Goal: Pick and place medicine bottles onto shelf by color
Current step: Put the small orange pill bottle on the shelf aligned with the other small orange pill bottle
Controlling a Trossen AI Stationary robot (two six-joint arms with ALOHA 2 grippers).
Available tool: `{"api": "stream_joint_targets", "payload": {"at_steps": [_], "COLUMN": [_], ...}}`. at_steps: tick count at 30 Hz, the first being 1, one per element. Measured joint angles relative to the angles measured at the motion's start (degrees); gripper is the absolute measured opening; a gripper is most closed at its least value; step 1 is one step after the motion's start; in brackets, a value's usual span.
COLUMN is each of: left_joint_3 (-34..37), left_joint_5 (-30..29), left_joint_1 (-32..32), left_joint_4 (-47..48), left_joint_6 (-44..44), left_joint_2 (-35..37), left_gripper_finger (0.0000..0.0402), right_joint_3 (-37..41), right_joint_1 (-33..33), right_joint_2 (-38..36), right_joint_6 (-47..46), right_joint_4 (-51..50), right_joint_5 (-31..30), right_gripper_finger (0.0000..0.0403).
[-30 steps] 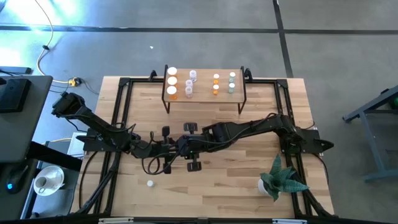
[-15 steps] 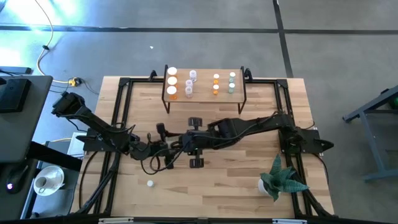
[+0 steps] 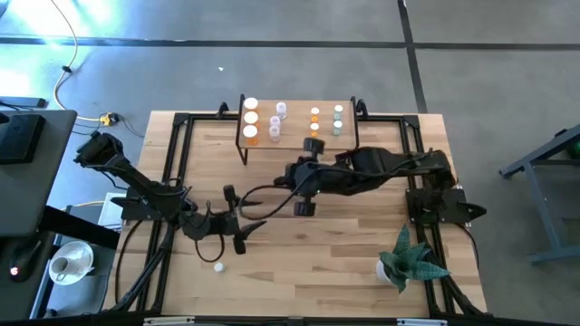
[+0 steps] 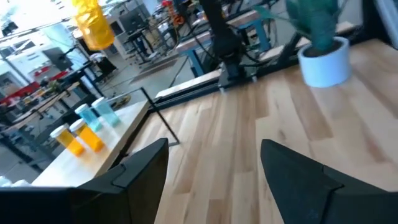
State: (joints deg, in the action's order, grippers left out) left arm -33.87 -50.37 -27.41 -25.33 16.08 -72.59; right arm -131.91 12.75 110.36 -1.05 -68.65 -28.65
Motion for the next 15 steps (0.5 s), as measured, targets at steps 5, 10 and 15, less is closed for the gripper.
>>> {"api": "stream_joint_targets", "payload": {"at_steps": [5, 10, 15], "left_joint_3": [0.04, 0.04, 0.02], "left_joint_5": [0.01, 0.02, 0.18], "left_joint_1": [-2.39, -4.28, -5.06], "left_joint_4": [0.57, 1.8, 1.95], "left_joint_6": [-0.66, -1.1, -1.09], "left_joint_2": [2.53, 4.58, 5.3], "left_gripper_finger": [0.0243, 0.0243, 0.0243], "right_joint_3": [10.89, 27.28, 43.06], "right_joint_1": [-3.12, -7.1, -11.23], "right_joint_2": [-3.76, -9.75, -17.59], "right_joint_6": [-4.07, -5.13, -5.17], "right_joint_4": [0.73, 10.72, 23.47], "right_joint_5": [-0.3, 1.69, 7.78], "right_gripper_finger": [0.0101, 0.0101, 0.0101]}}
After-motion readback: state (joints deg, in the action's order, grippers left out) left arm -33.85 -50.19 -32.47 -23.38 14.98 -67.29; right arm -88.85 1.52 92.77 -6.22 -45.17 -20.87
